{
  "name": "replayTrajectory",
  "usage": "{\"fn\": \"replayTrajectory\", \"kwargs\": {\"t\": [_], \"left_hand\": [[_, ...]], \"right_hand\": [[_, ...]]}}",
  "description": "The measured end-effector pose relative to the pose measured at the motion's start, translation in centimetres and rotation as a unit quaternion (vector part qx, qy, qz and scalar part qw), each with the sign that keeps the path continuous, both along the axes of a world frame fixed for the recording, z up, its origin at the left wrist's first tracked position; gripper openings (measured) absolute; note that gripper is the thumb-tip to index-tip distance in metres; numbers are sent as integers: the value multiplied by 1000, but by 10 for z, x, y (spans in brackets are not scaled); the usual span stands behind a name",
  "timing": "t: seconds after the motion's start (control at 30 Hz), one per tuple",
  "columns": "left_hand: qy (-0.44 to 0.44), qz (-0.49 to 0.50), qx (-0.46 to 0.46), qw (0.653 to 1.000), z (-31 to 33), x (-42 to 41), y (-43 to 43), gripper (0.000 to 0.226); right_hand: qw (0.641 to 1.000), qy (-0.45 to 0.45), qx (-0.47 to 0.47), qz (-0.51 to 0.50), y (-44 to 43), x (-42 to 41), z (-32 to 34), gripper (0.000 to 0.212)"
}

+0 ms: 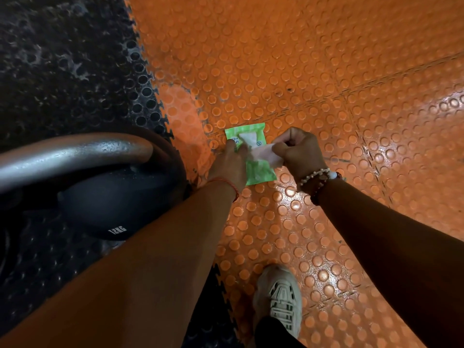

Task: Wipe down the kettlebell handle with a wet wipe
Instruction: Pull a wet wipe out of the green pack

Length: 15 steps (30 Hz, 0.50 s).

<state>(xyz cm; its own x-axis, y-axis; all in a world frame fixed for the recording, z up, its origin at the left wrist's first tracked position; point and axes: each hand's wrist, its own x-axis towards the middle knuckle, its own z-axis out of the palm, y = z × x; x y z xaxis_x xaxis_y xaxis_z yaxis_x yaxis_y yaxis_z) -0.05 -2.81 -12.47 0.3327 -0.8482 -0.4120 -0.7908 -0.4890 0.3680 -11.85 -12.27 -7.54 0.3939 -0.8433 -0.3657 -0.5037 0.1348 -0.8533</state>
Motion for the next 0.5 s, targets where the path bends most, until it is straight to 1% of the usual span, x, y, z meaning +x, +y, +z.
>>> {"fn": "replayTrajectory", "kwargs": {"t": [0.07, 0.13, 0.27, 0.3, 0.37, 0.43, 0.5], "left_hand": [[-8, -4, 2, 1000, -2, 0, 1, 65], [-7, 2, 4, 1000, -2, 0, 2, 64], [-48, -45, -2, 998, 0, -1, 0, 60], [-41, -31, -8, 999, 0, -1, -1, 59], [15, 11, -6, 1000, 2, 1, 0, 60], [81, 45, -33, 995, 1, 3, 3, 64], [118, 82, -66, 987, 2, 2, 6, 65]], "right_hand": [[1000, -8, -17, 7, -4, 1, 4, 21], [1000, -16, -25, 12, -7, 3, 9, 25], [999, -35, -32, 2, -16, 7, 20, 15], [999, -37, -35, 6, -18, 8, 23, 13], [998, -32, -44, 23, -21, 9, 28, 10], [998, -28, -47, 29, -21, 9, 28, 10], [998, -29, -42, 25, -20, 9, 26, 11]]}}
